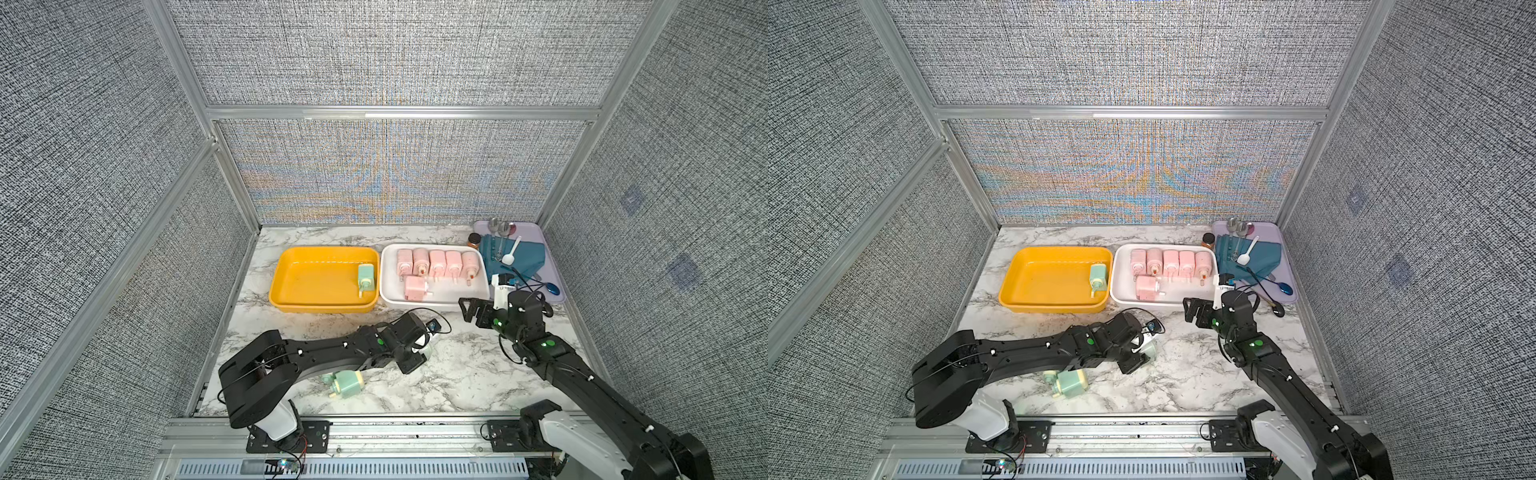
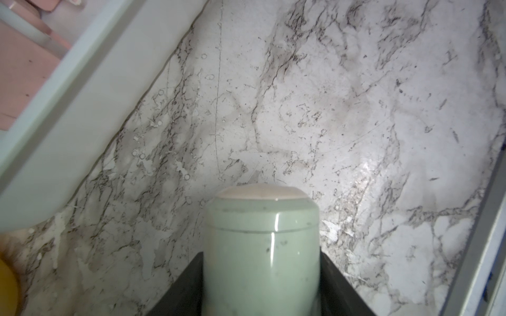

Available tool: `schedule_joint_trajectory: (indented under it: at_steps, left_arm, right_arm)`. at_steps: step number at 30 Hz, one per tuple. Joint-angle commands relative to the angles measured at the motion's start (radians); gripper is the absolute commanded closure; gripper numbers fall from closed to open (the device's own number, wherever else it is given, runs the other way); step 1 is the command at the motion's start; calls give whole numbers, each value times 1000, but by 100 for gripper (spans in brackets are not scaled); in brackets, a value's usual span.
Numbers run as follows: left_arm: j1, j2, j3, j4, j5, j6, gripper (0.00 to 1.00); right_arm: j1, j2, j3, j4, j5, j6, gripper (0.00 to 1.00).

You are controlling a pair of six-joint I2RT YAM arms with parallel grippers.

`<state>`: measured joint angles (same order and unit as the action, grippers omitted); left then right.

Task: Place the pencil sharpeners by color into the storage box
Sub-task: Pick up the pencil sharpener from the center of the board.

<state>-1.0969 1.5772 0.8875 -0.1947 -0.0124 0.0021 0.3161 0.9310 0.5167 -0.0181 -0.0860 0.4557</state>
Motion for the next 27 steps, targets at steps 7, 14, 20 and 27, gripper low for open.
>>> schedule_joint_trajectory:
  at_steps: [7, 14, 20, 27]
  left_arm:
    - [3, -26, -13, 27, -13, -23, 83]
    - [19, -41, -11, 39, -8, -73, 100]
    - [65, -76, -12, 36, -46, -171, 100]
    - [125, -155, 24, -38, -90, -284, 100]
  right_arm:
    - [1, 6, 2, 22, -5, 6, 1]
    - [1, 8, -15, 101, -9, 45, 1]
    - [1, 18, -56, 259, -22, 138, 1]
    - [1, 9, -122, 526, -94, 187, 1]
